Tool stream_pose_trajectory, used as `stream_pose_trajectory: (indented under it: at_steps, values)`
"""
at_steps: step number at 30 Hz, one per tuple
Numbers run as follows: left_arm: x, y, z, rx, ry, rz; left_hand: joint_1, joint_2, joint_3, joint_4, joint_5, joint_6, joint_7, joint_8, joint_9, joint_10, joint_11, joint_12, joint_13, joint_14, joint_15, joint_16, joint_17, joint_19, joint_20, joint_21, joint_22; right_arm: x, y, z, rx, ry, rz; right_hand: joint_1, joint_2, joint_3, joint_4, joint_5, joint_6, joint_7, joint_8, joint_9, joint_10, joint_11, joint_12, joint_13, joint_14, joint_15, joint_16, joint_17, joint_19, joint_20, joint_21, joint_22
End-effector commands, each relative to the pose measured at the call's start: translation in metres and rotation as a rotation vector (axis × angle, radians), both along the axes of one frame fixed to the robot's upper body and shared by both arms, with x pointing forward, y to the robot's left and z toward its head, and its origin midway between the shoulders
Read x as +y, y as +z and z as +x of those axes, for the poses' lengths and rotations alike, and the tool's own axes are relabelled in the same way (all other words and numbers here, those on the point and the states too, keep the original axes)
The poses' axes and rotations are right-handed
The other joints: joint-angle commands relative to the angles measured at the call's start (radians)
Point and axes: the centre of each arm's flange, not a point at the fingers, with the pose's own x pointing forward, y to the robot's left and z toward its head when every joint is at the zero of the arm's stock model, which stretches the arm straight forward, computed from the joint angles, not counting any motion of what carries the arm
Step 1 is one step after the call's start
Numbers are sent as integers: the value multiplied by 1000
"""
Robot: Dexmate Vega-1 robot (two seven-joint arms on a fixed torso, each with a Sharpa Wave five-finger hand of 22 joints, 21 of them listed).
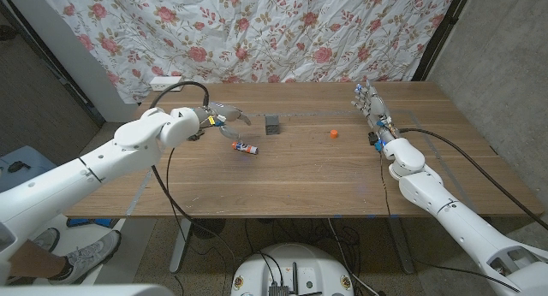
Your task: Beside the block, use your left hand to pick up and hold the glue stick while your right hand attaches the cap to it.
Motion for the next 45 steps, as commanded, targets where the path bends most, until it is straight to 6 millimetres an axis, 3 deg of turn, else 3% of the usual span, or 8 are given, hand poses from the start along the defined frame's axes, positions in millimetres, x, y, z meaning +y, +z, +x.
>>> stream_pose_trajectory:
  at_steps: [1, 9, 19, 33, 45]
  values:
    - [-12, -15, 5, 12, 77, 60, 4, -15, -14, -1, -2, -19, -14, -10, 2, 13, 0, 4, 4, -13, -34, 3, 4, -14, -34, 2, 2, -6, -1, 0, -4, -3, 11, -5, 6, 4, -5, 7, 1, 2, 4, 2, 8, 5, 5, 2, 3, -6, 6, 1, 5, -7, 4, 3]
    - [-20, -30, 10, 46, 94, 50, 17, -7, -22, 0, 1, -30, -33, -12, 2, 17, 1, 4, 4, -20, -29, 4, 4, -25, -10, 3, 2, -8, 0, -1, -4, 1, 24, -8, 7, 5, -5, 7, 3, 5, 5, 2, 11, 3, 6, 1, 4, -6, 7, -2, 4, -8, 4, 2]
    - [-26, -41, 13, 31, 128, 33, 29, -1, -24, -1, 4, -30, -41, -11, 2, 18, 0, 3, 4, -14, -31, 8, 4, -24, 1, 6, 2, -8, -2, -4, -5, 2, 29, -11, 8, 5, -6, 7, 3, 4, 5, 2, 12, 3, 6, 0, 5, -5, 8, -6, 4, -7, 4, 2]
    - [-32, -54, 22, -17, 143, 18, 88, 14, -35, -2, 9, 40, -64, 16, 3, 83, -1, 13, 3, 45, -44, 19, 3, 2, 6, 14, 1, -7, -8, -5, 1, 9, 41, -15, 9, 6, -6, 7, 6, 3, 6, 2, 13, 4, 6, -2, 5, -4, 9, -11, 6, -7, 5, 2]
    - [-28, -60, 32, -33, 150, -3, 114, 18, -52, 2, 7, 79, -67, 25, 3, 125, -2, 15, 3, 88, -57, 23, 3, 24, 7, 16, 1, -5, -9, -5, 4, 13, 50, -18, 11, 8, -7, 7, 8, 3, 6, 2, 12, 3, 6, -2, 5, -5, 10, -15, 7, -6, 6, 2]
